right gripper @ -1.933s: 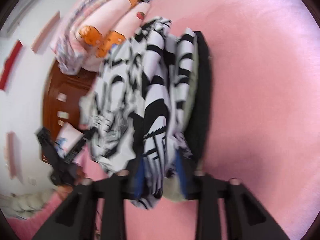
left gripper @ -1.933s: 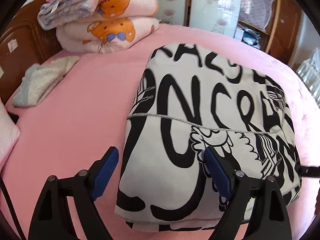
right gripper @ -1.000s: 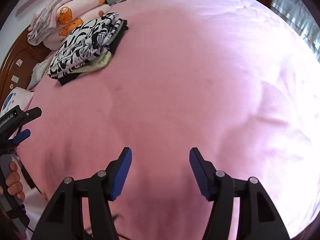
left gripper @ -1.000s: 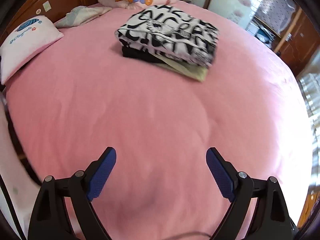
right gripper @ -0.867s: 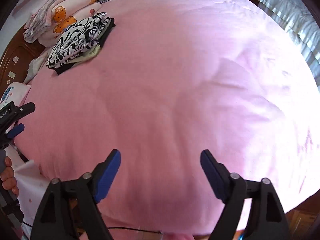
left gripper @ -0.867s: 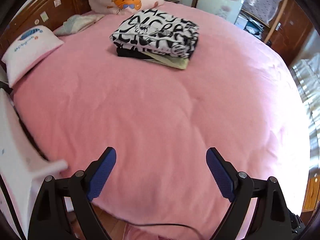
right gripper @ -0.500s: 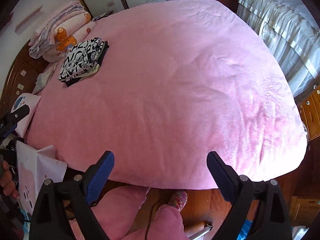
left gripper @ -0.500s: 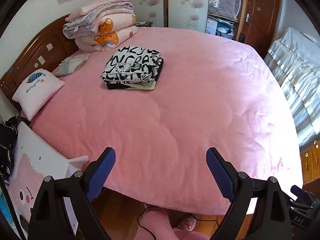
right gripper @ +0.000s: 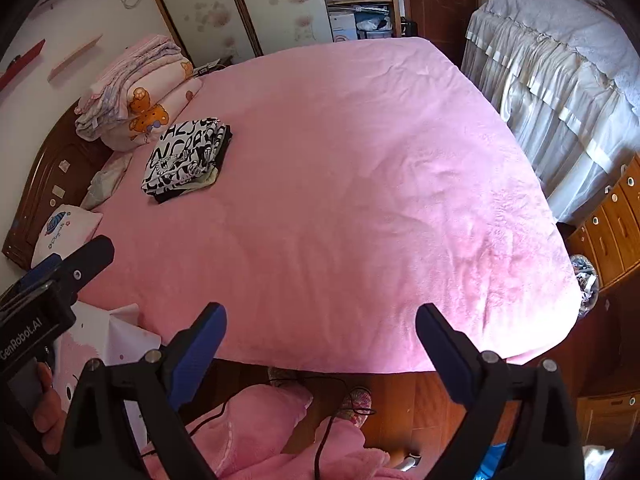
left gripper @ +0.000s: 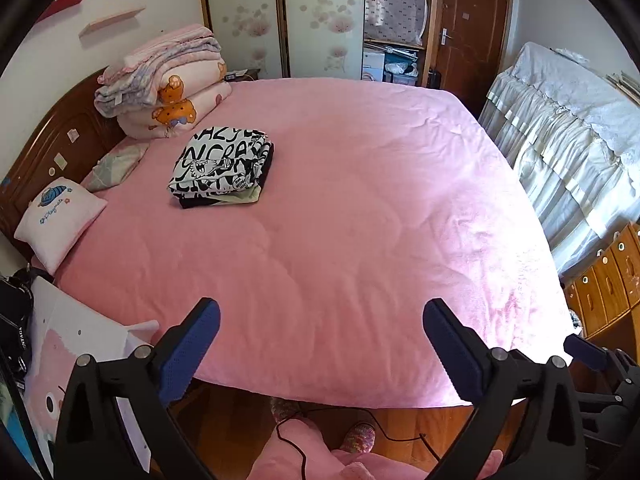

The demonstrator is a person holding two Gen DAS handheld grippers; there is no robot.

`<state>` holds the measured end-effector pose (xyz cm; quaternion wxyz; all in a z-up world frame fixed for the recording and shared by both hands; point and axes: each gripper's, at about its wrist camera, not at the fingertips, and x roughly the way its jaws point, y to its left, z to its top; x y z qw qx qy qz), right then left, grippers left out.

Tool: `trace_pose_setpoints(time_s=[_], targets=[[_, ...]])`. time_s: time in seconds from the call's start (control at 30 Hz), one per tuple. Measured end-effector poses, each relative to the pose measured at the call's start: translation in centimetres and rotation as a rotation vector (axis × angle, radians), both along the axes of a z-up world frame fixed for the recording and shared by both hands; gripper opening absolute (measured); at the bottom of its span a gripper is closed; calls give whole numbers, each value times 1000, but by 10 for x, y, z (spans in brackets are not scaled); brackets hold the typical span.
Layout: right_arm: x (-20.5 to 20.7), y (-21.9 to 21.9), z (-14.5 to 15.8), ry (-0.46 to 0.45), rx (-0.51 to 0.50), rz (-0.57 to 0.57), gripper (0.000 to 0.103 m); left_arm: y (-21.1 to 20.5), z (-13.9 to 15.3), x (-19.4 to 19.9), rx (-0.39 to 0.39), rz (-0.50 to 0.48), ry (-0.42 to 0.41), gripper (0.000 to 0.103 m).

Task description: Fold large clothes

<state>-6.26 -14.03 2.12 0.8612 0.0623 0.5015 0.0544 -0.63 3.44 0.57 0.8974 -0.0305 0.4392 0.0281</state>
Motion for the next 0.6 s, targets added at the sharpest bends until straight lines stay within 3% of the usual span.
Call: trace_pose_setpoints(time_s=[0.33, 0.6], targets=[[7, 14, -5, -36, -89, 62, 100, -1, -10, 7, -10, 35, -10, 101], [16, 9, -21, -1, -107, 30, 100, -3, -33, 19, 85, 5, 24, 101]])
